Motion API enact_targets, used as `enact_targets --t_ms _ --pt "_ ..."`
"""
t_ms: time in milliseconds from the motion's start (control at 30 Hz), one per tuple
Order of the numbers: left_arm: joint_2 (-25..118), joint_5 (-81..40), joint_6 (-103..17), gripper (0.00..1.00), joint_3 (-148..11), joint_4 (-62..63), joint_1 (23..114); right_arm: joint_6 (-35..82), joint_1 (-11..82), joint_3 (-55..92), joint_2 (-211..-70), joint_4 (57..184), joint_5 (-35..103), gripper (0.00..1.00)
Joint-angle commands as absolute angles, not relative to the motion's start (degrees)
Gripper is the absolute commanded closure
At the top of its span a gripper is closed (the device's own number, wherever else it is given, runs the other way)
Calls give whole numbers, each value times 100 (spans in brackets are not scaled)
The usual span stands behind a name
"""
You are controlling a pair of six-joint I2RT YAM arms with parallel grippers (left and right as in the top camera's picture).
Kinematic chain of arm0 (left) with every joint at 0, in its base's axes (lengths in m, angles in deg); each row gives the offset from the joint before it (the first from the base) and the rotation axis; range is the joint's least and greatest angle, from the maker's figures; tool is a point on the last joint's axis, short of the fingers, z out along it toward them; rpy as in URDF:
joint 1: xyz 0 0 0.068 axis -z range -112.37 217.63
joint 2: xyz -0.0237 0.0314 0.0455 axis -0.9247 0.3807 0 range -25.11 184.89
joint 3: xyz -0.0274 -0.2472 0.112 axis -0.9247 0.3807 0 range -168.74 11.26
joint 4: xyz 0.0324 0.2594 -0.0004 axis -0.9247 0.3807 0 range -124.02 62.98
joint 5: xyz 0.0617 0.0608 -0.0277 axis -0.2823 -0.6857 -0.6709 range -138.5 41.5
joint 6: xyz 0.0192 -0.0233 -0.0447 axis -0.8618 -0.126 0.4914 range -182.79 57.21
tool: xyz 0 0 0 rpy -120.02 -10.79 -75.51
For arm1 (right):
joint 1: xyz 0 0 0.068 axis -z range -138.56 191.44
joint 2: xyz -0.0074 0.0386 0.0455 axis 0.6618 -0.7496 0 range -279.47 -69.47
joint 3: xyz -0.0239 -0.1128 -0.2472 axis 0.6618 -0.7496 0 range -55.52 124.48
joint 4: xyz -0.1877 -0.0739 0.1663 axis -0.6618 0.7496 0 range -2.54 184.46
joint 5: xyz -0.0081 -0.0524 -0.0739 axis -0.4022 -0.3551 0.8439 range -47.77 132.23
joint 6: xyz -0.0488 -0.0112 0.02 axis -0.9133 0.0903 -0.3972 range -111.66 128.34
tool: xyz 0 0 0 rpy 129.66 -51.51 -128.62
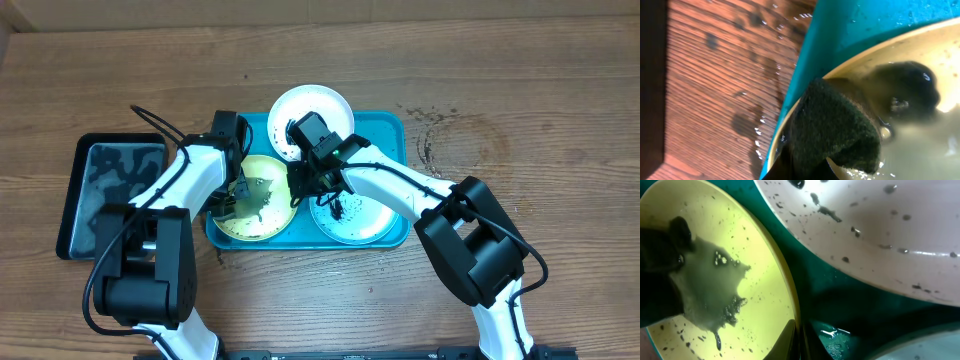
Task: Clean dirty plates on tray and stack at the side
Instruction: 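Scrub the yellow plate with the sponge in the left gripper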
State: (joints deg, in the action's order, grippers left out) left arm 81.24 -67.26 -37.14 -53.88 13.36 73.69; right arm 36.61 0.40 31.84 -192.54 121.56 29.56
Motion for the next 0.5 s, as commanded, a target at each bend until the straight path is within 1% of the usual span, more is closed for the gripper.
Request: enact_targets --t_ms 0,67,133,267,333,467 --pt "8196 -7100 -3537 96 -5830 1552 7290 3598 108 3350 -19249 12187 3190 96" --pt "8176 -6413 -3559 96 -6201 1880 7290 3598 108 3350 -19249 12187 3190 96" --pt "8167 -5391 -3743 96 -6560 2136 7290 3598 108 3350 -19249 12187 3190 96" --pt "8172 -3262 -4082 96 -6693 2074 7297 3598 108 3350 -19249 12178 3190 96" --pt "8183 -3045 -4095 96 -6608 2007 7334 3598 108 3350 -19249 12170 3190 96" --pt "8252 -3426 -4040 96 -6291 1786 7474 3600 108 3350 -19249 12163 3188 96"
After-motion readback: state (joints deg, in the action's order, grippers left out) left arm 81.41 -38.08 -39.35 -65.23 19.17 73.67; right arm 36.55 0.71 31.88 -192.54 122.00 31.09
